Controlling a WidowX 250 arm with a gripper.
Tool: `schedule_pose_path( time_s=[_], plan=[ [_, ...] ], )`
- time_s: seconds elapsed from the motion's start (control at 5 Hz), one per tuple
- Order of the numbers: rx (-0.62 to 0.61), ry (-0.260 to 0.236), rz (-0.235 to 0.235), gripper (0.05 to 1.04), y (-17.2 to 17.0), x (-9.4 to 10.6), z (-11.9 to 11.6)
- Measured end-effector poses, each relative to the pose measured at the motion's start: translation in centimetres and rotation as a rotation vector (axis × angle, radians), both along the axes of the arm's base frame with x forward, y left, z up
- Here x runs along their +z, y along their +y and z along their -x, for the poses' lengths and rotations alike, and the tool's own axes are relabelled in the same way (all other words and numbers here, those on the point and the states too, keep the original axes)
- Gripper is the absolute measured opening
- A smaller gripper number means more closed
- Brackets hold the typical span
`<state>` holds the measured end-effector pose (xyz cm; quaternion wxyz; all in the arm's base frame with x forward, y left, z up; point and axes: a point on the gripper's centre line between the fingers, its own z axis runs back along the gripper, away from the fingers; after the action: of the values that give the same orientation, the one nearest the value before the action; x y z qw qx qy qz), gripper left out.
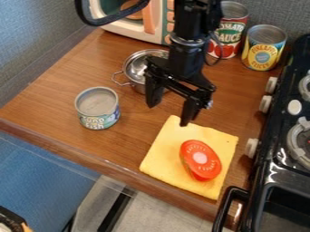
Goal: Put the can to upper right of the table
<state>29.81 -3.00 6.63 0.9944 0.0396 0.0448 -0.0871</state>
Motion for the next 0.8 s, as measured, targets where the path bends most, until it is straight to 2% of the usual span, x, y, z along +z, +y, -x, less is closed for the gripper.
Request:
schedule_pose_path(
  time_s=[0.2, 0.4, 0.8],
  plan=[
    [0.06, -0.013, 0.0, 1.001, 1.6, -1.2, -1.4],
    [0.083, -0.001, -0.01, 1.001, 2.7, -1.9, -1.7],
    [0.169, 0.037, -0.022, 1.001, 6.3, -3.2, -0.8]
  ],
)
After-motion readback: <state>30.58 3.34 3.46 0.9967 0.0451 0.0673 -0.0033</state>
